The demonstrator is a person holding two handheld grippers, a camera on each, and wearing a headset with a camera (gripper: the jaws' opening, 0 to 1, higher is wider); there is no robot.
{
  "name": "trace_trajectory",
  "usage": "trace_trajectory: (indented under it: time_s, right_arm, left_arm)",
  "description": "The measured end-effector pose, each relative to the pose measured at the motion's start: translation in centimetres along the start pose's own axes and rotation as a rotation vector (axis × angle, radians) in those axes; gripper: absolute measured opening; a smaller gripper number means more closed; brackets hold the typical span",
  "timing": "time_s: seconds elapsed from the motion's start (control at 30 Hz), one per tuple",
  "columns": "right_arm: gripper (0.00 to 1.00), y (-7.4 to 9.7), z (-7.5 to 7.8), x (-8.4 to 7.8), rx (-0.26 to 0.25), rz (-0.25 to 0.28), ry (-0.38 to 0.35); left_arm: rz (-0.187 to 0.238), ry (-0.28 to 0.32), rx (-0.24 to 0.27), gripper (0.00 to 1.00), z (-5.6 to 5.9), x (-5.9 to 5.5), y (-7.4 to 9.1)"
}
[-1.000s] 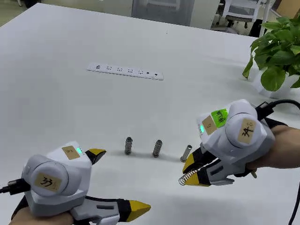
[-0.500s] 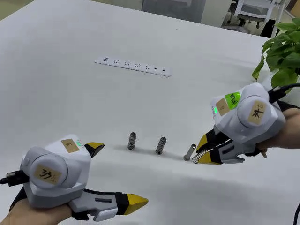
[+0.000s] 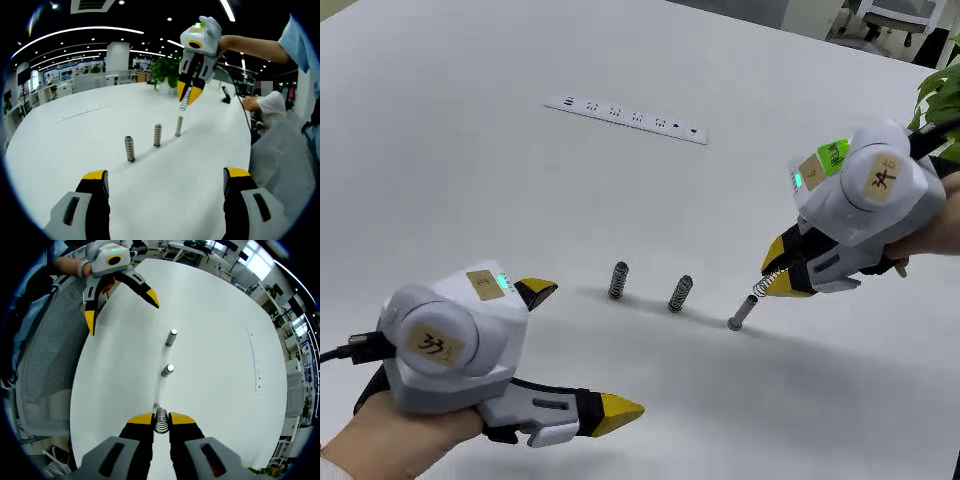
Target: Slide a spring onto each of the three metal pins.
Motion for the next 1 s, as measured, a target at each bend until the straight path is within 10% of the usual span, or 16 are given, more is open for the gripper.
trace_trajectory:
  time_s: [1.0]
  right_arm:
    - [0.12,-1.8,0.6,-0.3,0.082,-0.060,0.020]
  left_arm:
    - [-0.009,0.008,0.002,0.94,-0.3,-0.2,0.2]
Point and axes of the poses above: the centre of the closed fingertips' face, and the gripper's own axes: y roughly backward along the fingers, z roughly to its right, x roughly out of its top, the point moved 9 cm from there along y, roughly backward along the fingers, and after that the axes turned 9 degrees about z, right-handed, at the moved point
